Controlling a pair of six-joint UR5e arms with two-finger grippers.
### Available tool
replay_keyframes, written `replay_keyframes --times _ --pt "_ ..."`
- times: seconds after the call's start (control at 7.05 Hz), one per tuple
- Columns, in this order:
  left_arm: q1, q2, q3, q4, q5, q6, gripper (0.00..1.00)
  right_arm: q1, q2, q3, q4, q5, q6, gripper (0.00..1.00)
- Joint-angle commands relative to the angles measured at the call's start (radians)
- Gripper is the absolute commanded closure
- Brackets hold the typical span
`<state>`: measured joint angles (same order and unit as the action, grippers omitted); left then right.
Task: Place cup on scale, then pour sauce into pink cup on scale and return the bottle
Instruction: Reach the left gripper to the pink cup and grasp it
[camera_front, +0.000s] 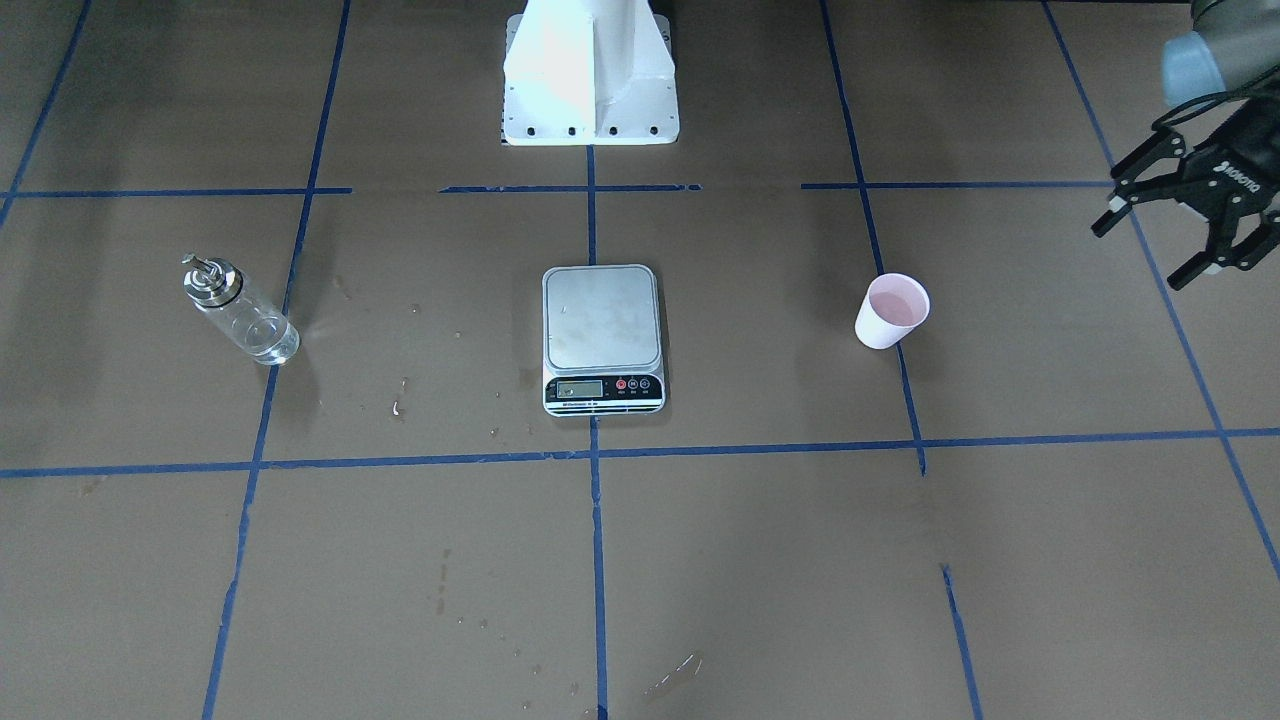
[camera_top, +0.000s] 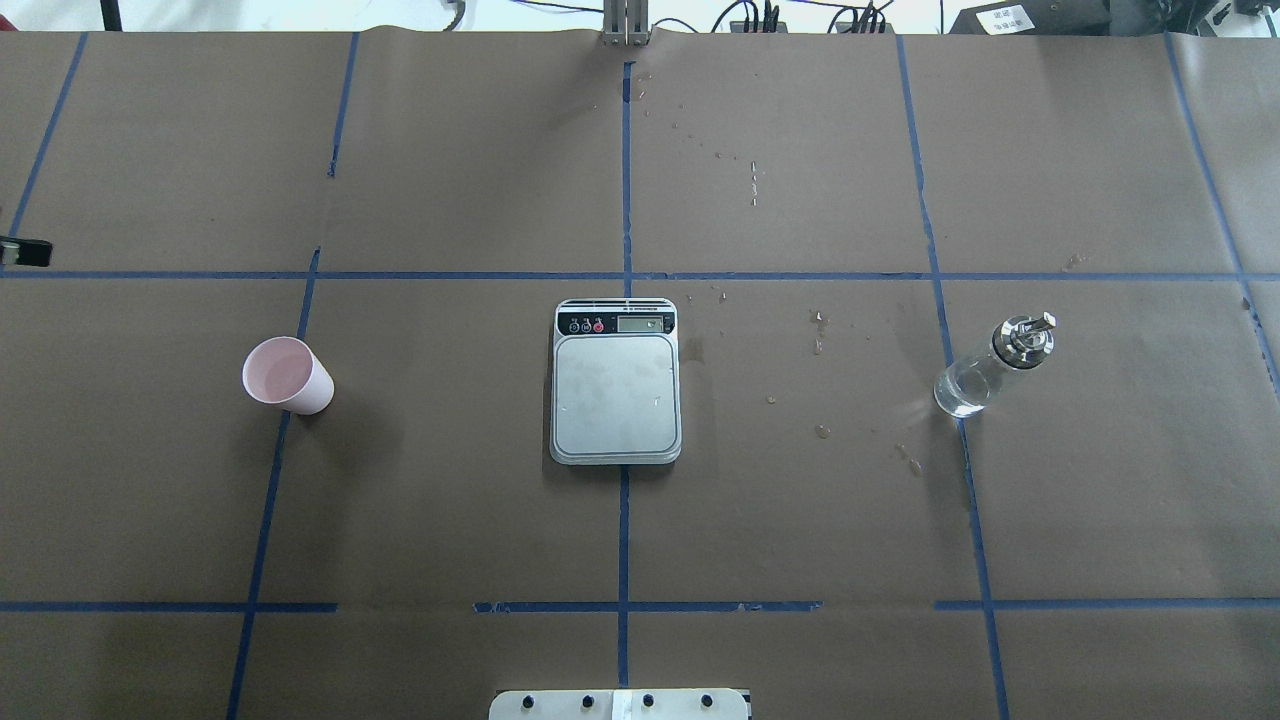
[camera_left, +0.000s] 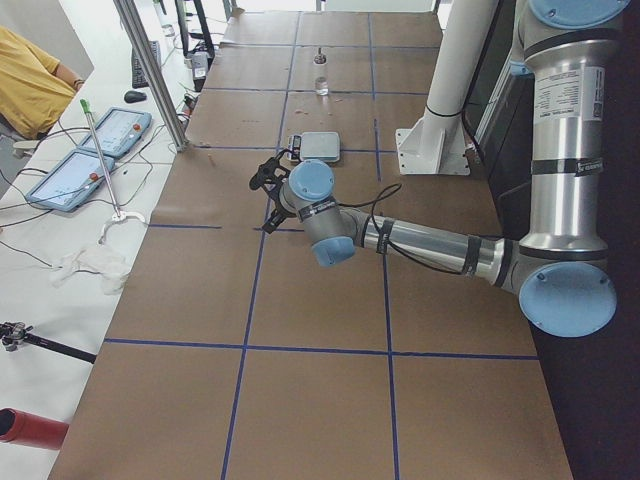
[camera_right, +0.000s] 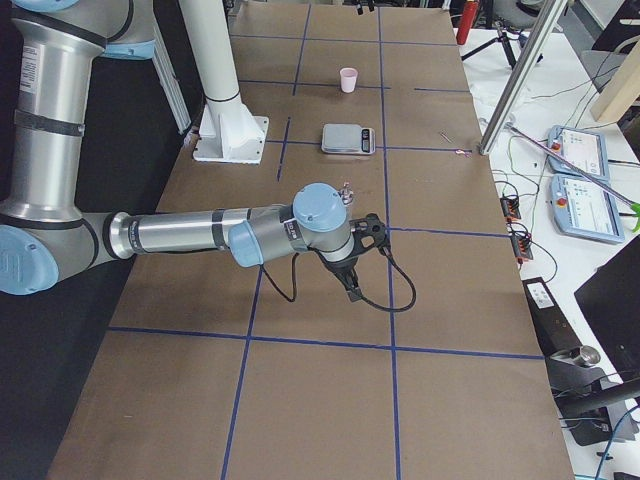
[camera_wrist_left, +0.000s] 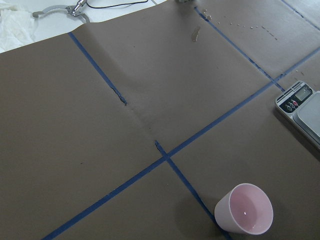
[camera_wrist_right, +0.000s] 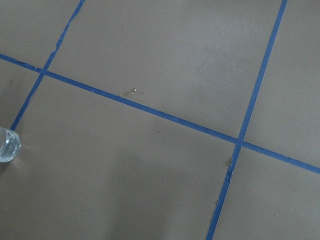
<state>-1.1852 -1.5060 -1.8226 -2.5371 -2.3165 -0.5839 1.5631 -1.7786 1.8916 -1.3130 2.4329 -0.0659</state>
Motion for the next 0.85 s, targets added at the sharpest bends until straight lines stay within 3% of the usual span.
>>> replay_keyframes --times 0.0,0.28,0.71 --pt "0.230 0.001 -0.026 0.009 0.313 -0.219 0.00 0.000 -0.004 0.000 0.001 0.000 0.006 0.00" --pt "0.394 -0.008 -0.027 0.098 0.542 -0.357 0.00 0.000 -0.004 0.001 0.000 0.000 0.006 0.00" --pt "0.530 -0.008 -0.024 0.127 0.655 -0.482 0.06 0.000 -0.005 -0.002 0.000 0.000 0.006 0.00"
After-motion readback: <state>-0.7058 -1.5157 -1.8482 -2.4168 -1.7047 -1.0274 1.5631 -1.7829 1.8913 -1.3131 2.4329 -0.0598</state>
